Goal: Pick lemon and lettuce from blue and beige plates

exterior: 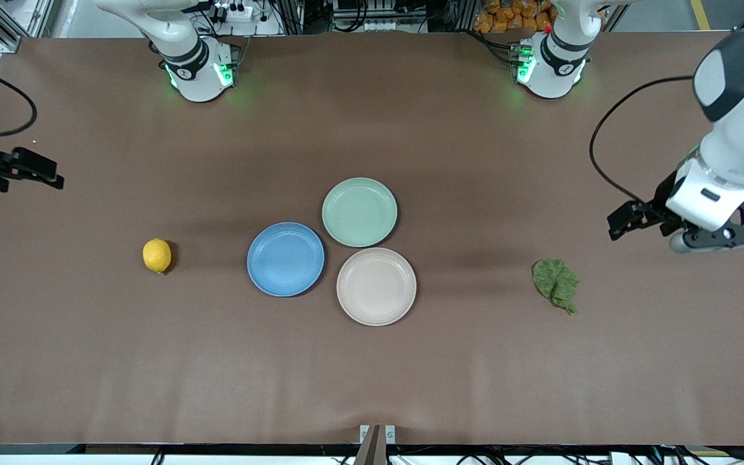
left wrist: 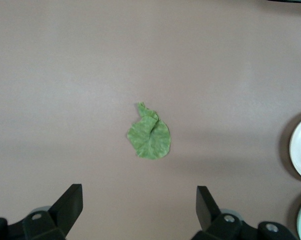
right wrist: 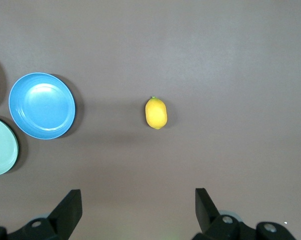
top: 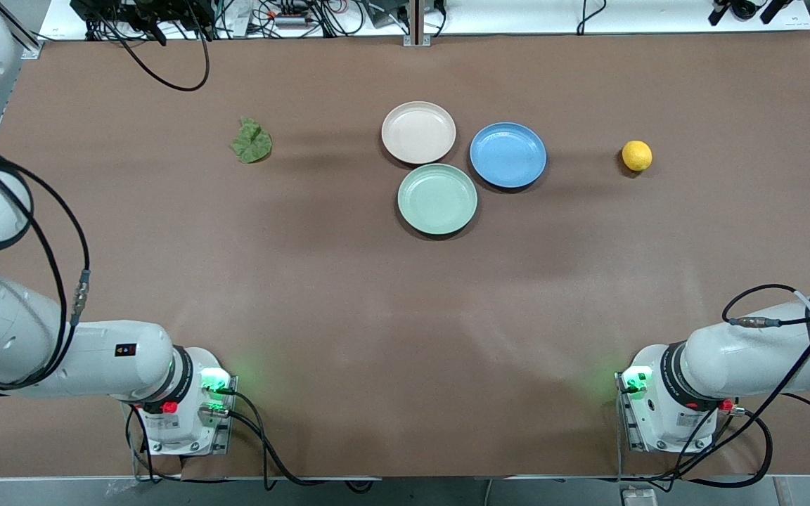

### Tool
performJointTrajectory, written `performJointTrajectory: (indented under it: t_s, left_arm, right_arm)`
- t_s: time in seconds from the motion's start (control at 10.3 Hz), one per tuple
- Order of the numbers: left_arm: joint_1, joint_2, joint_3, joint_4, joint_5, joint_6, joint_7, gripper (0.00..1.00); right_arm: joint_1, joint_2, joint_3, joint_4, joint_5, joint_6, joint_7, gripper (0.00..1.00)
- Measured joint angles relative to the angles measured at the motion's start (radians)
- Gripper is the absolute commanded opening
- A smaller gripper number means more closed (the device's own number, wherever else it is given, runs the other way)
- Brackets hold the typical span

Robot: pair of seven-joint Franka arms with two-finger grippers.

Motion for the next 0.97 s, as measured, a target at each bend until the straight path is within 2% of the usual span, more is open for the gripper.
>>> performJointTrajectory:
  t_s: [0.39,0.68,0.97]
  left_arm:
    - [-0.052,-0.043,0.016,0.127,0.0,-0.242,0.007,1.0]
    - [-0.067,-0.044,0.028,0.175,0.002,-0.32,0.044,1.0]
    - [-0.068,-0.044,0.029,0.2,0.002,-0.346,0.049,1.0]
  right_arm:
    - [-0.003,-0.001,-0.002,0.113,-0.001,-0.095,0.0,1.0]
    - [-0.013,-0.001,-0.01,0.151,-0.001,-0.104,0.0,1.0]
    - [-0.016,-0.001,-0.01,0.141,-0.001,-0.104,0.0,1.0]
